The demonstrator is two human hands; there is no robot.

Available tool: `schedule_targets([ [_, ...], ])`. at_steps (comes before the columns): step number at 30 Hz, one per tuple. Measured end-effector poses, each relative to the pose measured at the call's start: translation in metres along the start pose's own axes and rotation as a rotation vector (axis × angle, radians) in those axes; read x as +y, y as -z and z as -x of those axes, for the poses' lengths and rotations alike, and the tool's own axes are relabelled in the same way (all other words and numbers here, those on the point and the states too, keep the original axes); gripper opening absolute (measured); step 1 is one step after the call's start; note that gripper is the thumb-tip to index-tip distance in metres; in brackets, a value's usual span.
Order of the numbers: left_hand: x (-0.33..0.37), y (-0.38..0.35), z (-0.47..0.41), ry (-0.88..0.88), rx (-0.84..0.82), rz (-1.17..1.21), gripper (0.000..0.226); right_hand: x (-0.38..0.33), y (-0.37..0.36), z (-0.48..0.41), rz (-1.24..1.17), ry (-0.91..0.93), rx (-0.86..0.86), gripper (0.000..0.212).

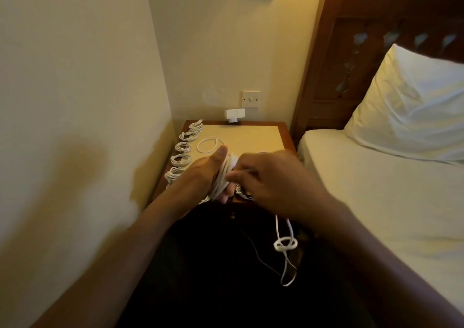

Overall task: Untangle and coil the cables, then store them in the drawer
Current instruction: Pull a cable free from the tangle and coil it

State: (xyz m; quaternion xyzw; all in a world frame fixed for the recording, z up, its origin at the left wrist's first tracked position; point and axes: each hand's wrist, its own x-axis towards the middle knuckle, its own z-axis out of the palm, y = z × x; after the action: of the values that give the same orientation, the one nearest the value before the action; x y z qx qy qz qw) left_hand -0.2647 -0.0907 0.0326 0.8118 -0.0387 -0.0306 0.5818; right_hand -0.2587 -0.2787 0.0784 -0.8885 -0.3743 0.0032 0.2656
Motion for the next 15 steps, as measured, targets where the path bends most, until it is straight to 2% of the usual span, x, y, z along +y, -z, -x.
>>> schedule_targets([
  [1, 0.000, 0.004, 0.005, 0.001, -0.107, 0.025, 0.071, 0.013, 0.008, -0.005, -0.075, -0.021, 0.044, 0.017],
  [3, 0.004, 0.010, 0.014, 0.003, -0.269, 0.087, 0.062, 0.039, 0.013, -0.011, -0.179, -0.009, 0.108, 0.014],
  [6, 0.011, 0.021, 0.019, -0.068, -0.353, 0.318, 0.042, 0.072, -0.006, -0.016, -0.322, -0.031, 0.187, 0.019],
  [9, 0.025, 0.024, 0.013, -0.108, -0.233, 0.736, 0.037, 0.090, -0.045, -0.010, -0.431, -0.168, 0.127, 0.025],
  [11, 0.032, 0.020, 0.003, -0.127, -0.135, 0.919, 0.036, 0.084, -0.069, -0.003, -0.403, -0.186, 0.021, 0.027],
  [13, 0.033, 0.014, -0.011, -0.159, -0.040, 1.006, 0.034, 0.065, -0.081, 0.001, -0.309, -0.160, -0.066, 0.024],
  [15, 0.027, 0.009, -0.024, -0.192, 0.101, 0.914, 0.027, 0.044, -0.082, 0.003, -0.243, -0.139, -0.150, 0.016],
])
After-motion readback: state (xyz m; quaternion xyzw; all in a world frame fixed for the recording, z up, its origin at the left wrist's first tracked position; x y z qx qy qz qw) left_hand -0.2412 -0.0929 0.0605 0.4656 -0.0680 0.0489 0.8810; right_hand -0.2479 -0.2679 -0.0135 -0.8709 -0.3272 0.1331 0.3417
